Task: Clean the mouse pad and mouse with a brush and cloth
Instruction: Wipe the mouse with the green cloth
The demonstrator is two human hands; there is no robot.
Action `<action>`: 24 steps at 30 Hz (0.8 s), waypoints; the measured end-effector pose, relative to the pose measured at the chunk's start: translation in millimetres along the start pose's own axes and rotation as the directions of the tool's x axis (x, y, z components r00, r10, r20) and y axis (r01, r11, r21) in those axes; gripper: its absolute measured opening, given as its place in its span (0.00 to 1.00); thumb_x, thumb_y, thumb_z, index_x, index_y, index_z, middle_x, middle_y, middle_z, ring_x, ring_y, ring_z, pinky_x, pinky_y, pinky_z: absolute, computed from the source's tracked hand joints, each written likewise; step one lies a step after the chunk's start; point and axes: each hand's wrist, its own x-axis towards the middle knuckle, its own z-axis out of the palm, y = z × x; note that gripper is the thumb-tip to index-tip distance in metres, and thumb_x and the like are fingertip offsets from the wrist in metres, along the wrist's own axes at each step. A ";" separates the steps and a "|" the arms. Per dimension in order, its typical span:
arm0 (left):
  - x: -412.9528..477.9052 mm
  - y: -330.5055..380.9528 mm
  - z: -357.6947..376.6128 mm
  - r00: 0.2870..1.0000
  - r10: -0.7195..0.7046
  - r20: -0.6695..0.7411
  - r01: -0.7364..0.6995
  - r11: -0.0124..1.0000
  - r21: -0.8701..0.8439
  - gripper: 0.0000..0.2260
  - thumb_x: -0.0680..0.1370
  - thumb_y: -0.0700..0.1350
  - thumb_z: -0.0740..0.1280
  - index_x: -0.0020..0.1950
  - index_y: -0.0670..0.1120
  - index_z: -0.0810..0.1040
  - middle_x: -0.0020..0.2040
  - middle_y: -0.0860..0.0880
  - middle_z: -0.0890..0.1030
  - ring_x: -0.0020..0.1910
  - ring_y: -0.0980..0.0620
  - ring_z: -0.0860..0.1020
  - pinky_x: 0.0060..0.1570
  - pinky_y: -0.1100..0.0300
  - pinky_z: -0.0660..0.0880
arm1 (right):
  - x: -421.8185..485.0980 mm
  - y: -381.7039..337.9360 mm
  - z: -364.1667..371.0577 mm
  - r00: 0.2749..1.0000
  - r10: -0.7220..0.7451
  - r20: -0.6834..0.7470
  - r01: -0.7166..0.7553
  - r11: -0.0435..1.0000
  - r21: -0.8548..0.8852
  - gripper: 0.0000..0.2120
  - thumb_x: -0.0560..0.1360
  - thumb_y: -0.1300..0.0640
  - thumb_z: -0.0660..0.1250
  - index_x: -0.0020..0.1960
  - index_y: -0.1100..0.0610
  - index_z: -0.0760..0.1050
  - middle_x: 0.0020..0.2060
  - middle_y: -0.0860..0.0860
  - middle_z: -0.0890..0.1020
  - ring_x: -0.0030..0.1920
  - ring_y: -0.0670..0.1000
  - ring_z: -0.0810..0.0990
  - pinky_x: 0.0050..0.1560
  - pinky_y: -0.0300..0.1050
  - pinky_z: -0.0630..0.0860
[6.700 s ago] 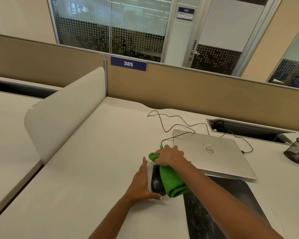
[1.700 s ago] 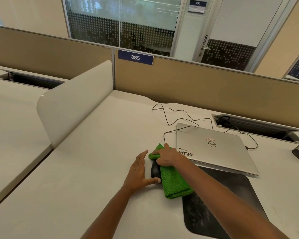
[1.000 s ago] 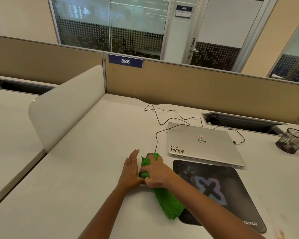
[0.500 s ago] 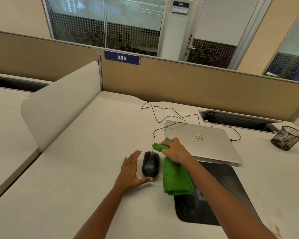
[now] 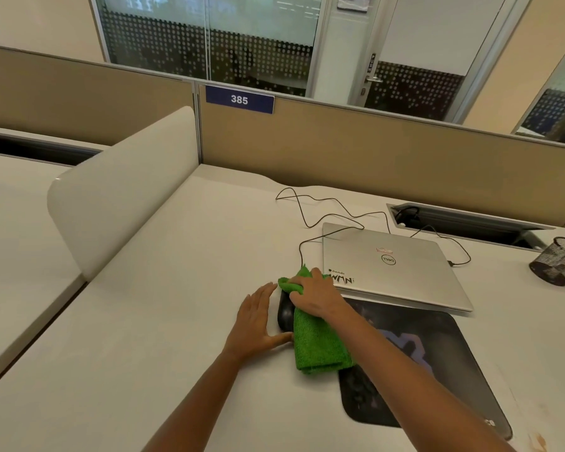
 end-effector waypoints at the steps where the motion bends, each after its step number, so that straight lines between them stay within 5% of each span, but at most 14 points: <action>1: 0.3 -0.4 0.4 1.000 -0.003 0.000 0.003 1.000 -0.001 0.59 0.54 0.83 0.42 0.75 0.46 0.49 0.77 0.50 0.52 0.76 0.53 0.52 0.74 0.58 0.46 | -4.2 1.4 2.2 1.000 -0.013 -0.012 0.014 1.000 0.017 0.22 0.76 0.51 0.55 0.69 0.47 0.64 0.65 0.59 0.65 0.64 0.62 0.65 0.68 0.53 0.59; 10: -1.3 0.1 1.2 1.000 -0.024 -0.006 0.024 0.999 -0.022 0.59 0.55 0.82 0.46 0.76 0.45 0.48 0.77 0.51 0.52 0.76 0.53 0.52 0.76 0.52 0.46 | -47.4 -2.4 23.8 0.992 -0.101 -0.079 0.107 0.991 0.082 0.24 0.74 0.52 0.58 0.69 0.43 0.63 0.68 0.56 0.61 0.65 0.62 0.63 0.66 0.53 0.64; 13: -1.9 0.3 1.9 0.999 -0.033 -0.023 0.032 0.999 -0.037 0.52 0.59 0.74 0.54 0.76 0.45 0.49 0.76 0.50 0.53 0.76 0.53 0.52 0.76 0.52 0.45 | -58.9 -7.2 29.4 0.989 -0.117 -0.091 0.124 0.990 0.069 0.23 0.74 0.51 0.59 0.69 0.43 0.64 0.71 0.54 0.57 0.67 0.62 0.60 0.66 0.52 0.64; 17: -1.3 -0.3 1.7 1.000 -0.031 0.002 0.031 0.999 -0.025 0.48 0.60 0.66 0.53 0.75 0.46 0.48 0.77 0.50 0.51 0.77 0.52 0.49 0.75 0.54 0.39 | -72.7 -13.4 34.8 0.988 -0.148 -0.044 0.150 0.987 0.049 0.21 0.74 0.51 0.58 0.67 0.46 0.67 0.74 0.55 0.54 0.70 0.64 0.57 0.70 0.54 0.60; 21: -0.4 -0.4 3.7 1.000 0.000 0.010 0.000 1.000 0.011 0.40 0.66 0.58 0.56 0.75 0.47 0.48 0.77 0.50 0.50 0.77 0.53 0.48 0.74 0.55 0.37 | -80.5 -14.7 20.3 0.988 -0.153 0.007 0.152 0.984 0.094 0.19 0.74 0.52 0.59 0.64 0.49 0.72 0.67 0.55 0.62 0.64 0.63 0.64 0.67 0.51 0.64; 24: -0.5 -1.1 3.3 1.000 0.002 0.007 -0.002 1.000 -0.011 0.45 0.64 0.66 0.55 0.75 0.46 0.48 0.76 0.51 0.50 0.77 0.53 0.48 0.74 0.54 0.39 | -80.3 -12.6 3.3 0.989 -0.148 0.015 0.144 0.977 0.156 0.18 0.73 0.52 0.59 0.62 0.48 0.74 0.61 0.55 0.66 0.61 0.59 0.69 0.63 0.48 0.67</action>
